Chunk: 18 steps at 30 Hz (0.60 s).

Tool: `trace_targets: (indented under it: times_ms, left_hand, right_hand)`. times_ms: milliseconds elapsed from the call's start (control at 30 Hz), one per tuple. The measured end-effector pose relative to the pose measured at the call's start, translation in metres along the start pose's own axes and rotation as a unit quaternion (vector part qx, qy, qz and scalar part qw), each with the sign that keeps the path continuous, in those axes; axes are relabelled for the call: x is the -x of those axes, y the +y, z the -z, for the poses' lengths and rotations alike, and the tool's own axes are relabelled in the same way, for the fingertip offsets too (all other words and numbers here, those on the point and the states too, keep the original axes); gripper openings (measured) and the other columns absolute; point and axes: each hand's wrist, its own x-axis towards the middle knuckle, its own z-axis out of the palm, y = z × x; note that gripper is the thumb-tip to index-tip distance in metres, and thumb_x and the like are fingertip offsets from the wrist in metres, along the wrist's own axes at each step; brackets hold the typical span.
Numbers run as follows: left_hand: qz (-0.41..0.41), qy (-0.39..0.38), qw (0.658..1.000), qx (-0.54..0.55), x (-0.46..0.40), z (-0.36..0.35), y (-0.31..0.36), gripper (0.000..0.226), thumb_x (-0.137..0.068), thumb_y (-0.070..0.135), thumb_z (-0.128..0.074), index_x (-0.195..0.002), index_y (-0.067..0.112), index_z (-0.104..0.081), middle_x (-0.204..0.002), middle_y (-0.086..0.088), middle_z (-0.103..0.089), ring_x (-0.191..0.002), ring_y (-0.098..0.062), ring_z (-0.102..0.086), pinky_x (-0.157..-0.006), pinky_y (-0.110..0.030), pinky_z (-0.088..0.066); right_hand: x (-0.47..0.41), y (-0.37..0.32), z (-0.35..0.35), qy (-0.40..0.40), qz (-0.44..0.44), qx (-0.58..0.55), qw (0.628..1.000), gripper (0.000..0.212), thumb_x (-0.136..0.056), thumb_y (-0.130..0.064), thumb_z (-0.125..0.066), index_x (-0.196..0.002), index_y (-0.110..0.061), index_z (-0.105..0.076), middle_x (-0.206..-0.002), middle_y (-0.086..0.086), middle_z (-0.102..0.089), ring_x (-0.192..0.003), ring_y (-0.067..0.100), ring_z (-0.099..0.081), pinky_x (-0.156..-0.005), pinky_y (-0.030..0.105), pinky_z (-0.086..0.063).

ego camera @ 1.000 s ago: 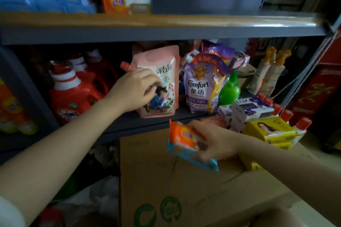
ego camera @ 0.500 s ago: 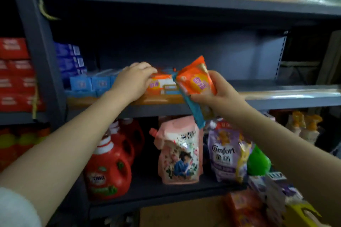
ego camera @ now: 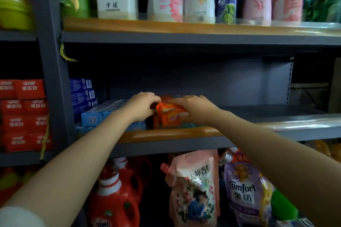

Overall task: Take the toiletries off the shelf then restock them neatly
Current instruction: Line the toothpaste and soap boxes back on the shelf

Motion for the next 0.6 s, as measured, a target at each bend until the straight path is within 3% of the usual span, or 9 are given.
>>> trace_targets:
  times_ms: [133, 233, 333, 433, 500, 600]
  left_hand:
    - [0.004, 0.002, 1.000, 0.018, 0.003, -0.001, -0.004, 0.030, -0.084, 0.001, -0.052, -0.105, 0.017, -0.068, -0.100, 0.000, -0.057, -0.102, -0.025, -0.053, -0.083, -0.035, -0.042]
    - [0.007, 0.006, 0.999, 0.032, 0.006, -0.001, -0.006, 0.036, -0.088, 0.001, -0.051, -0.114, 0.020, -0.066, -0.113, 0.002, -0.060, -0.109, -0.021, -0.052, -0.093, -0.036, -0.041]
    - [0.002, 0.005, 0.999, 0.039, 0.005, 0.000, -0.006, 0.036, -0.089, 0.001, -0.050, -0.114, 0.022, -0.067, -0.115, 0.004, -0.061, -0.110, -0.019, -0.053, -0.096, -0.034, -0.041]
    - [0.012, 0.006, 0.998, 0.056, 0.008, 0.003, -0.004, 0.040, -0.091, 0.001, -0.043, -0.113, 0.024, -0.067, -0.118, 0.003, -0.063, -0.112, -0.018, -0.054, -0.096, -0.029, -0.041]
    - [0.035, -0.001, 0.994, 0.102, 0.011, 0.004, -0.006, 0.038, -0.095, 0.008, -0.038, -0.117, 0.024, -0.064, -0.121, 0.002, -0.063, -0.114, -0.016, -0.054, -0.095, -0.029, -0.042]
    - [0.043, -0.020, 0.984, 0.170, 0.018, 0.005, -0.007, 0.033, -0.095, 0.041, -0.035, -0.119, 0.037, -0.056, -0.116, 0.001, -0.065, -0.107, -0.018, -0.059, -0.089, -0.036, -0.046]
  right_hand:
    - [-0.006, 0.001, -0.008, -0.025, 0.011, -0.168, 0.985, 0.064, -0.086, -0.025, -0.064, -0.141, -0.031, -0.033, -0.140, 0.000, -0.034, -0.123, 0.019, -0.041, -0.096, 0.024, -0.034]
    - [-0.007, 0.004, -0.008, -0.037, 0.025, -0.191, 0.981, 0.052, -0.089, -0.022, -0.059, -0.137, -0.029, -0.042, -0.137, -0.001, -0.037, -0.123, 0.016, -0.040, -0.097, 0.019, -0.031]
    - [-0.009, 0.003, -0.008, -0.040, 0.017, -0.201, 0.979, 0.044, -0.092, -0.020, -0.053, -0.135, -0.031, -0.047, -0.136, 0.000, -0.039, -0.125, 0.019, -0.038, -0.105, 0.028, -0.031]
    - [-0.005, 0.003, -0.013, -0.025, -0.004, -0.067, 0.997, 0.048, -0.095, -0.036, -0.044, -0.141, -0.040, -0.030, -0.147, -0.003, -0.027, -0.133, 0.023, -0.021, -0.110, 0.038, -0.018]
    - [0.003, 0.007, -0.021, -0.003, -0.060, -0.078, 0.995, 0.063, -0.091, -0.049, -0.045, -0.146, -0.035, -0.017, -0.151, 0.001, -0.022, -0.137, 0.026, -0.020, -0.111, 0.042, -0.019]
    - [0.019, 0.021, -0.032, 0.055, -0.180, -0.216, 0.958, 0.081, -0.083, -0.053, -0.058, -0.146, -0.017, -0.021, -0.142, 0.008, -0.041, -0.125, 0.026, -0.045, -0.101, 0.037, -0.039]
